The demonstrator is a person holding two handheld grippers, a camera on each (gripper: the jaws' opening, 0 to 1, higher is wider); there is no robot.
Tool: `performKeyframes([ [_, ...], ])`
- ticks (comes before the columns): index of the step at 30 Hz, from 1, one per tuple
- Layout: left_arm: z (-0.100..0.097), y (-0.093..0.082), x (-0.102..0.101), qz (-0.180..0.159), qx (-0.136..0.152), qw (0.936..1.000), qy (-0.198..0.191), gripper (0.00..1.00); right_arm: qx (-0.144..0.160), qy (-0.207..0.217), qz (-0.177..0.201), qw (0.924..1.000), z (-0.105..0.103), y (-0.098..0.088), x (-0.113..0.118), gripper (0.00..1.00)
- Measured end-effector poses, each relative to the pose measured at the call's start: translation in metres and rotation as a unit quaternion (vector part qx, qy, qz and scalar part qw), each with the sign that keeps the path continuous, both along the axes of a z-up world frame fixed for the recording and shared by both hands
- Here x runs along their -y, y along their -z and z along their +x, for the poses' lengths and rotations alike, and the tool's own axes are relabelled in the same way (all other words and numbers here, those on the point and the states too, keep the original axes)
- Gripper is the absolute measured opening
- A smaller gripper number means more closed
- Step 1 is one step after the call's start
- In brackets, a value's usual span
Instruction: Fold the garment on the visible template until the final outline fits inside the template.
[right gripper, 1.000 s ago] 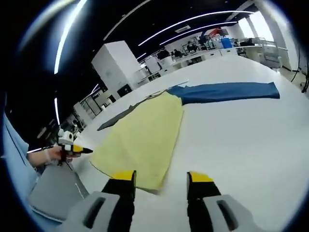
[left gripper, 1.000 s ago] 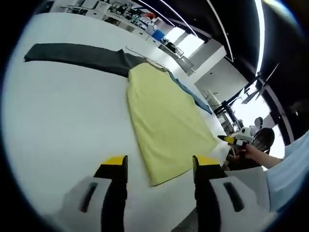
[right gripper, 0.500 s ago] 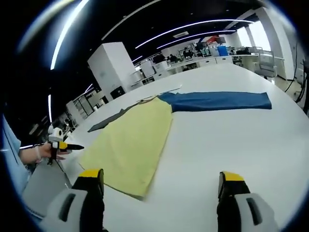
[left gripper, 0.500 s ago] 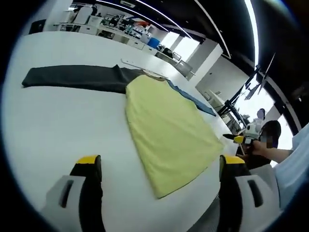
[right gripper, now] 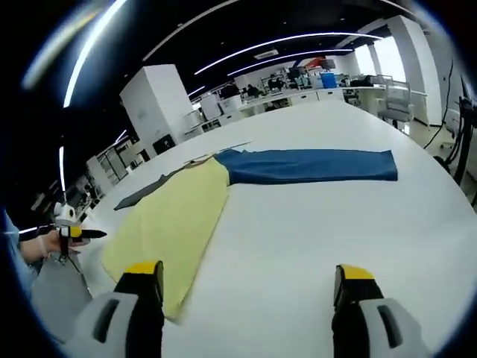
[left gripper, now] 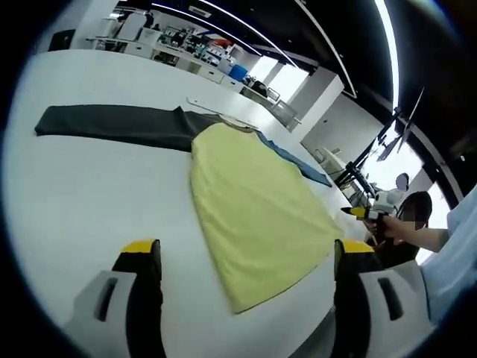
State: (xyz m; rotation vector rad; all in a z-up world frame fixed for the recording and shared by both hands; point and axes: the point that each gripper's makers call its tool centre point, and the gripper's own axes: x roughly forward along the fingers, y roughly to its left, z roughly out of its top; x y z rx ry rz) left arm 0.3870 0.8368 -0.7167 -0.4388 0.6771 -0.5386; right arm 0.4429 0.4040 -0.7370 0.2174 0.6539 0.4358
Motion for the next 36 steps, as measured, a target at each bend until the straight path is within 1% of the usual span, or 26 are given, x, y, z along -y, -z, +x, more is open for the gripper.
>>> performKeyframes([
  [3,-0.001,-0.003,0.002,0.0,0.001,1.0,0.001,0.93,0.004,0.011,-0.002,0.9999,0.009,-0.004,0.011,0.95],
  [7,0.0,-0.006,0.003,0.001,0.006,1.0,0.0,0.91,0.008,0.022,-0.01,0.9997,0.019,-0.006,0.026,0.92],
  [9,0.002,-0.007,0.002,-0.001,0.007,1.0,-0.007,0.91,0.005,0.029,-0.019,0.9994,0.026,-0.006,0.035,0.89],
  [10,0.003,-0.006,0.001,-0.001,0.009,0.9999,-0.01,0.91,0.005,0.031,-0.02,0.9993,0.03,-0.006,0.039,0.87],
  [12,0.004,-0.005,-0.002,-0.002,0.009,0.9998,-0.017,0.89,0.003,0.047,-0.013,0.9988,0.037,-0.008,0.047,0.84],
  [14,0.004,-0.006,-0.004,-0.002,0.01,0.9997,-0.022,0.88,0.012,0.061,-0.016,0.998,0.048,-0.01,0.057,0.84],
  [17,0.002,-0.006,-0.006,-0.001,0.009,0.9996,-0.026,0.86,0.009,0.085,-0.015,0.9963,0.062,-0.009,0.073,0.83],
  [21,-0.002,-0.005,-0.009,-0.002,0.004,0.9994,-0.034,0.82,0.011,0.118,-0.017,0.9928,0.082,-0.008,0.095,0.76],
  [24,-0.003,-0.005,-0.012,-0.003,0.003,0.9991,-0.043,0.83,0.009,0.139,-0.01,0.9903,0.091,-0.008,0.105,0.68],
  [25,-0.003,-0.005,-0.012,-0.001,0.002,0.999,-0.045,0.82,0.005,0.154,-0.009,0.988,0.095,-0.007,0.111,0.65],
  [27,-0.003,-0.005,-0.013,0.0,0.001,0.9988,-0.048,0.82,0.011,0.168,-0.008,0.9857,0.101,-0.009,0.116,0.63],
  [31,-0.003,-0.006,-0.012,-0.004,0.0,0.9985,-0.055,0.79,0.006,0.192,-0.006,0.9814,0.11,-0.008,0.125,0.56],
  [33,-0.004,-0.005,-0.01,-0.006,-0.001,0.9984,-0.056,0.79,0.006,0.199,-0.001,0.9799,0.113,-0.008,0.127,0.55],
  [35,-0.005,-0.003,-0.009,-0.009,-0.004,0.9983,-0.058,0.78,0.004,0.198,-0.013,0.9801,0.115,-0.006,0.128,0.53],
  [36,-0.005,-0.003,-0.009,-0.01,-0.004,0.9982,-0.059,0.79,-0.001,0.2,-0.021,0.9796,0.115,-0.004,0.131,0.52],
])
